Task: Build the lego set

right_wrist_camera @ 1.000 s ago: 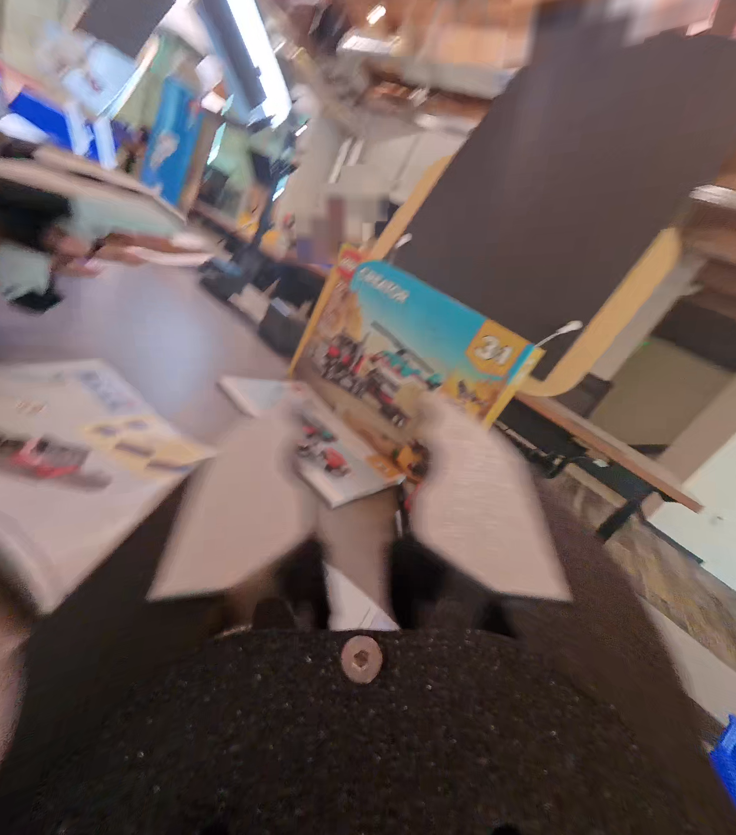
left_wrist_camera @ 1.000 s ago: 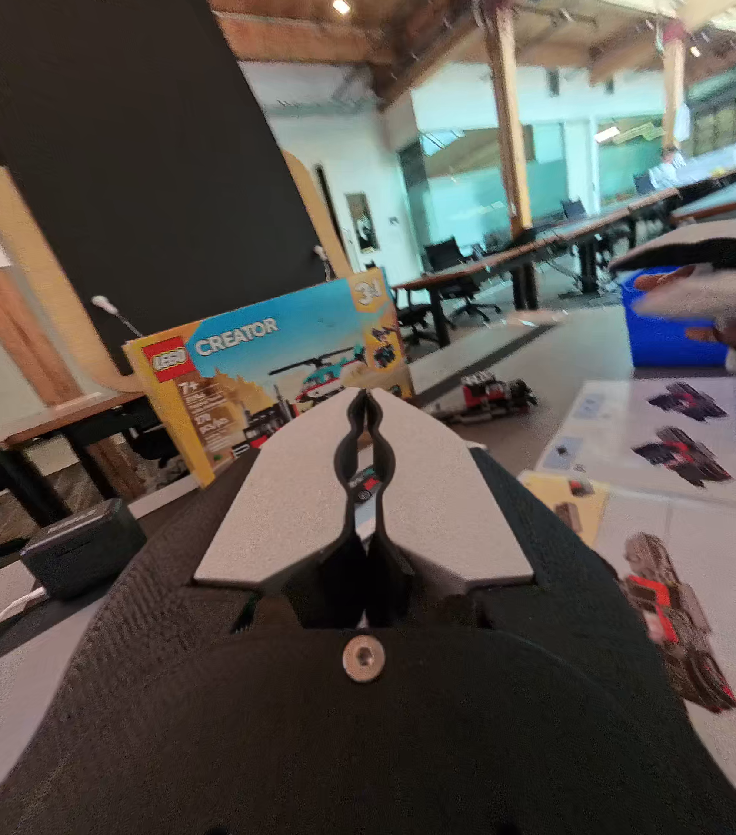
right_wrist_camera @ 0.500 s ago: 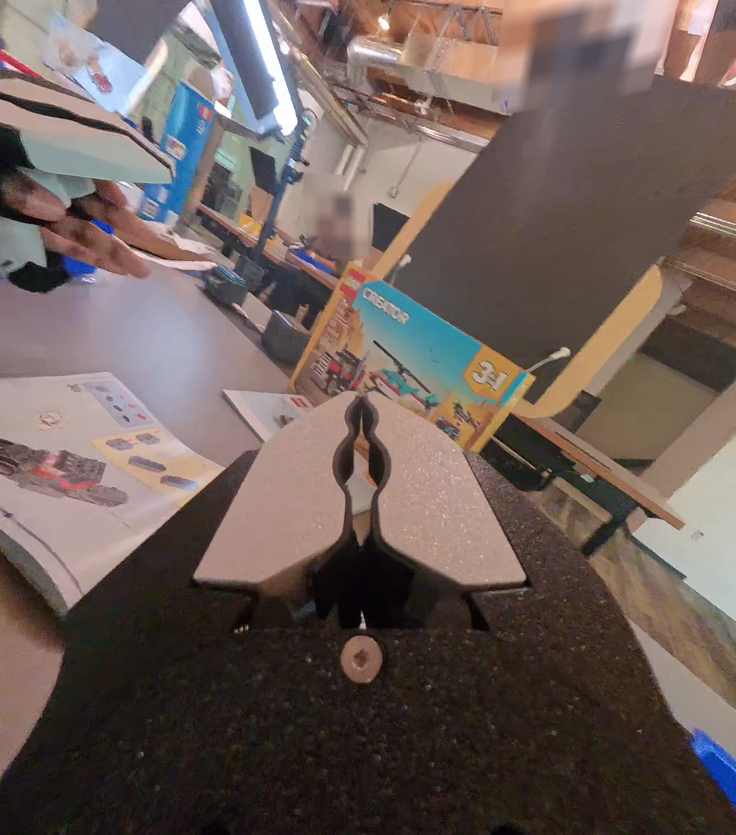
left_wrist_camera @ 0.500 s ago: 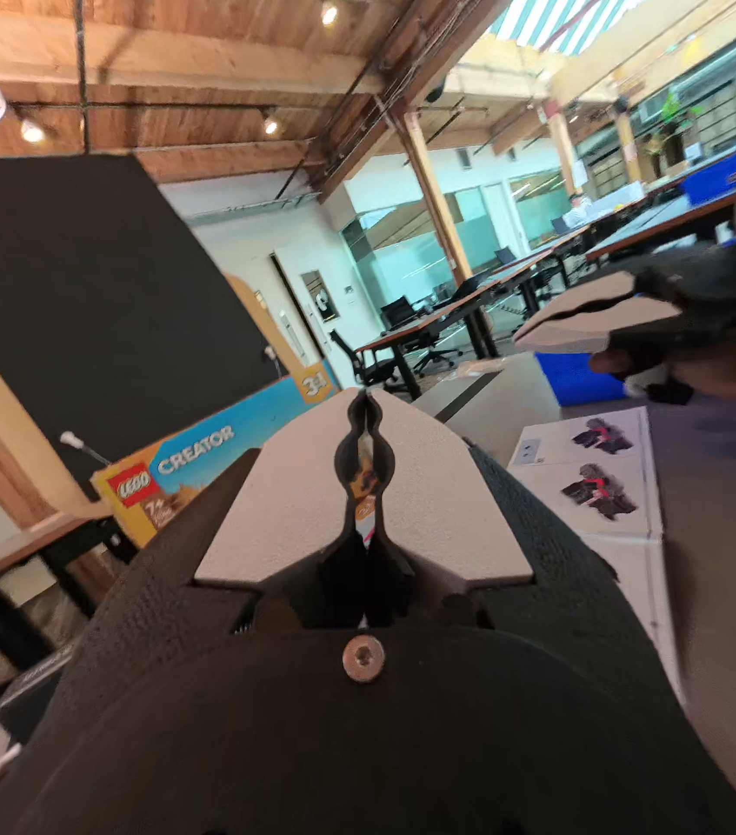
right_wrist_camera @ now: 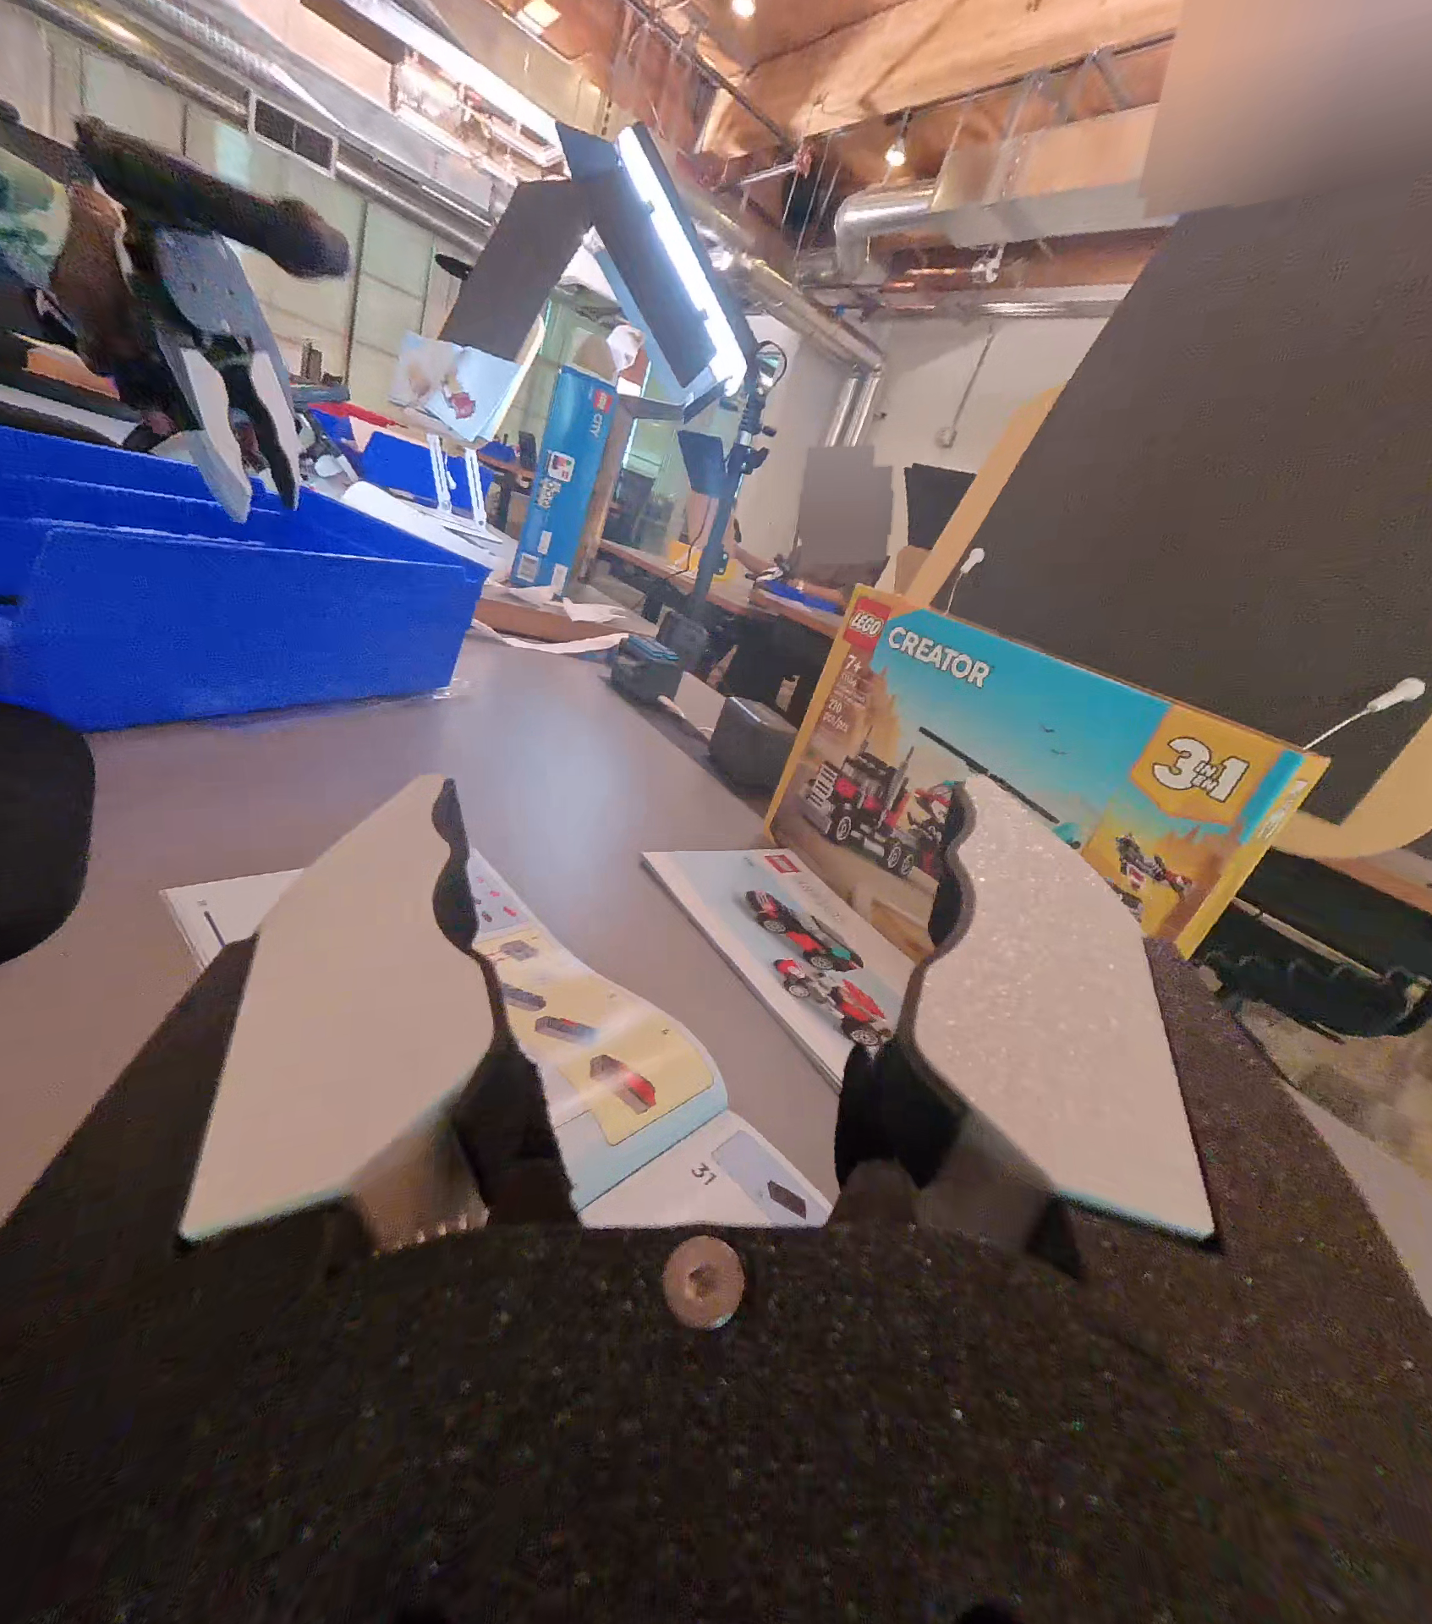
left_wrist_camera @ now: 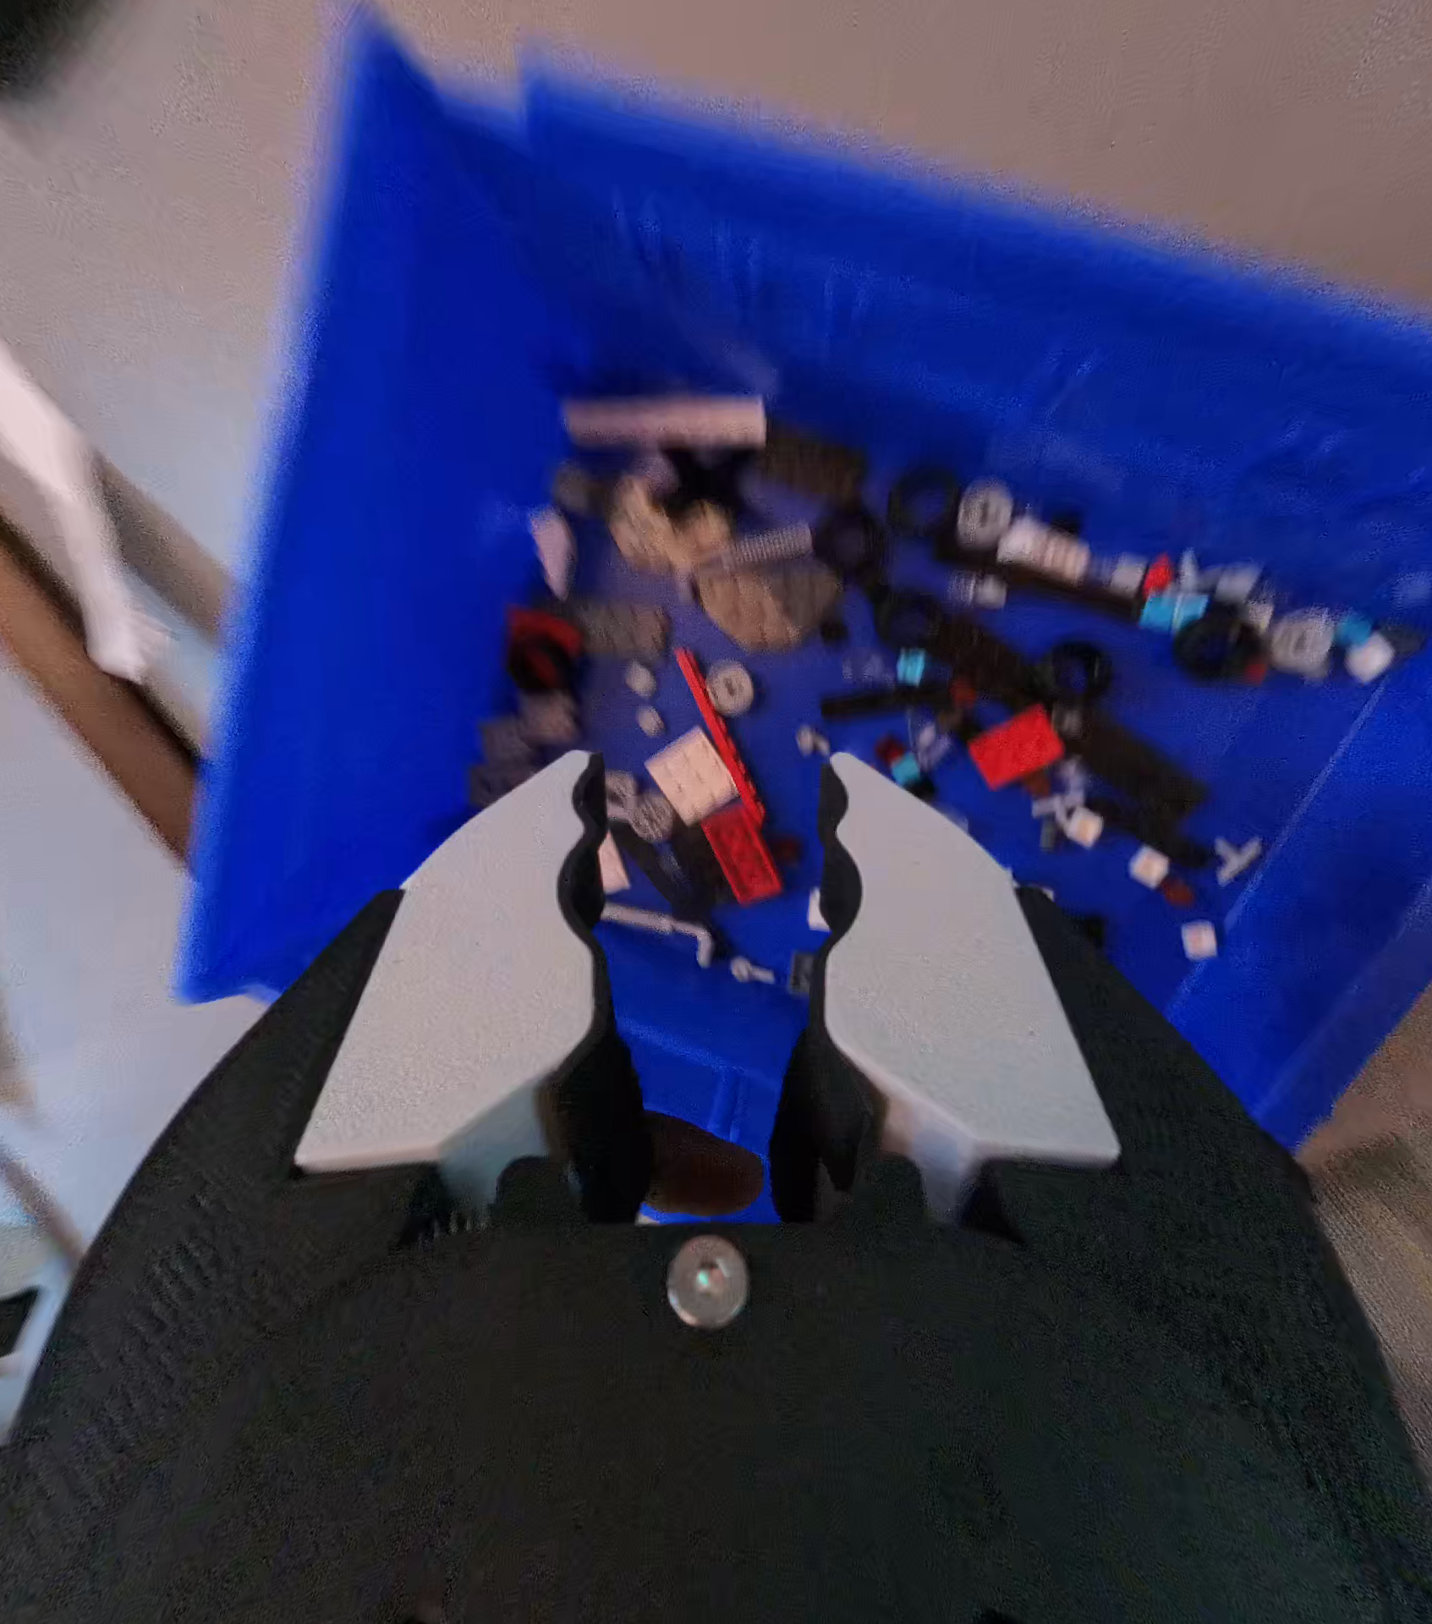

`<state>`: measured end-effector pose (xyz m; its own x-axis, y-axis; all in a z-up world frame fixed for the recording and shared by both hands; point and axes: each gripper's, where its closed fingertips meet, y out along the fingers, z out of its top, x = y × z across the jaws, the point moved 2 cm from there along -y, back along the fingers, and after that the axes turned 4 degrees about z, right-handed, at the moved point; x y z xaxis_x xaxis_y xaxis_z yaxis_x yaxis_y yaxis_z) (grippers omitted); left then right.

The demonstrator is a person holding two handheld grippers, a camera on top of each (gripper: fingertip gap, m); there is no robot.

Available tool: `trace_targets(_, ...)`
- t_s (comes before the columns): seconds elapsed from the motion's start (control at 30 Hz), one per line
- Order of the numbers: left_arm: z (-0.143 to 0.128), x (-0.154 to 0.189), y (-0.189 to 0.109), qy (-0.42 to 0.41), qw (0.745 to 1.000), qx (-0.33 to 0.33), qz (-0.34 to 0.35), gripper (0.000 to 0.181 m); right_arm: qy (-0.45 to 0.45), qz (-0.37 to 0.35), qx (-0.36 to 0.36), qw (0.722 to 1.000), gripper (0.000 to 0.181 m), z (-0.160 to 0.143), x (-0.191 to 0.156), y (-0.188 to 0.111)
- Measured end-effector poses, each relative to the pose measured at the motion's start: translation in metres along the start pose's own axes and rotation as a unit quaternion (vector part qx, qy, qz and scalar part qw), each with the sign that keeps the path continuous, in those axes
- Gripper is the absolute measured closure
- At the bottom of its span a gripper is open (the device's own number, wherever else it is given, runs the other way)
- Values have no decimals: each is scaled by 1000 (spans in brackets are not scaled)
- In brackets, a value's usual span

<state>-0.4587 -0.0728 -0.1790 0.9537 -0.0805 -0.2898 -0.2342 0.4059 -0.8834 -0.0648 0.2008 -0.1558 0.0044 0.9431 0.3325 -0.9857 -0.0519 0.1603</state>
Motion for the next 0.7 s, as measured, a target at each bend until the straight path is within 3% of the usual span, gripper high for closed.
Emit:
trace_targets(0.07, -26, -3, 29, -3, 994, -97, -59, 134, -18, 7, 8, 1000, 79, 3, -4, 1)
trace_targets(0.13, -39, -17, 52, 26, 986, -157, -46, 135, -24, 20, -2, 999, 78, 1, -9, 2)
trace_targets(0.27, -29, -27, 79, 48, 986, -148, -54, 141, -47, 30, -25, 998, 80, -5, -12, 3)
trace_targets(0.37, -35, -35, 90, 57, 981, -177, -50, 144, -46, 38, -34, 998, 80, -9, -14, 5)
trace_targets(0.7, -43, -43, 100, 45, 976, -209, -39, 165, -41, 45, -33, 998, 82, -11, -15, 4)
